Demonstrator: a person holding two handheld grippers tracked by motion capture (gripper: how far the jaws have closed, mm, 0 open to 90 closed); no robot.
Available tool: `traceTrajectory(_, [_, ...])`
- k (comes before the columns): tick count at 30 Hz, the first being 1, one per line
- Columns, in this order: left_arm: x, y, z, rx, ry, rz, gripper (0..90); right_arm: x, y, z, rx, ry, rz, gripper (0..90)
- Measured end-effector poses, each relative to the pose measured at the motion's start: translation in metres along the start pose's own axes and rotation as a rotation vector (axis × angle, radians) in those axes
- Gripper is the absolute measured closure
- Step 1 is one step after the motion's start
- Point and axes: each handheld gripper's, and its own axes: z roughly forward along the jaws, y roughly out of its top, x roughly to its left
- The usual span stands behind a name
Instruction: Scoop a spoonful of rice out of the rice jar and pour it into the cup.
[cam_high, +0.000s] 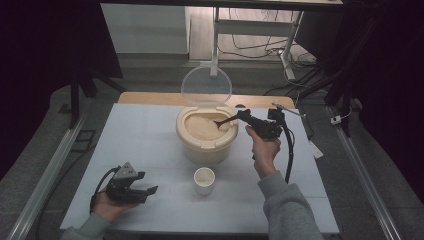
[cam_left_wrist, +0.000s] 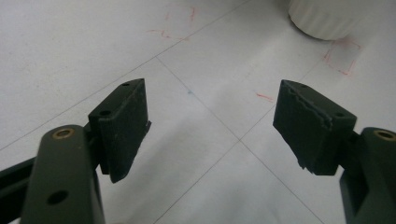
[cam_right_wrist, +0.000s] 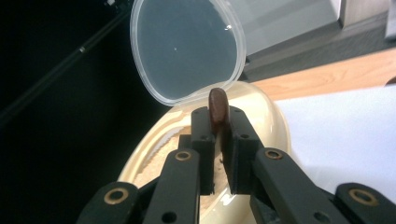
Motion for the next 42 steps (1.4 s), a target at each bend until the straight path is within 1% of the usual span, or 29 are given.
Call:
traceTrajectory(2, [0.000,0.000,0.000,0.000,0.000,0.001,25.9,-0.002,0.000,-0.001,0.002,0.008,0.029,82.8])
traceTrajectory(4, [0.000,0.000,0.000,-0.001,0.000,0.001,25.9,-0.002,0.000,-0.002,0.007,0.009,0.039,82.8])
traceTrajectory(6, [0.000,0.000,0.000,-0.001,0.000,0.001,25.9,-0.004,0.001,-0.002,0.000,0.013,0.077,82.8])
traceTrajectory(10, [-0.001,0.000,-0.001,-0.003,0.001,0.003,25.8,-0.010,0.002,-0.005,-0.008,0.042,0.157,82.8])
traceTrajectory(16, [-0.001,0.000,-0.001,-0.003,0.000,0.005,25.9,-0.016,0.002,-0.009,-0.007,0.061,0.220,82.8])
traceTrajectory(21, [0.000,0.000,-0.001,-0.003,0.001,0.005,25.9,-0.026,0.000,-0.009,-0.012,0.079,0.292,82.8])
traceTrajectory(27, [-0.001,0.001,0.000,0.000,0.002,0.009,25.9,-0.028,0.000,-0.013,-0.022,0.089,0.317,82.8])
traceTrajectory(29, [-0.001,0.001,0.000,0.000,0.002,0.008,25.9,-0.029,0.002,-0.014,-0.025,0.100,0.329,82.8])
traceTrajectory(32, [-0.001,0.001,0.000,0.001,0.003,0.010,25.8,-0.029,0.002,-0.016,-0.034,0.104,0.332,82.8])
traceTrajectory(34, [-0.001,0.001,0.000,0.002,0.004,0.011,25.9,-0.030,0.003,-0.017,-0.033,0.114,0.345,82.7])
traceTrajectory(36, [-0.001,0.001,0.000,0.003,0.004,0.013,25.9,-0.030,0.004,-0.018,-0.035,0.115,0.346,82.8])
traceTrajectory(42, [-0.001,0.001,0.001,0.004,0.004,0.013,25.8,-0.032,0.005,-0.020,-0.044,0.125,0.368,82.8])
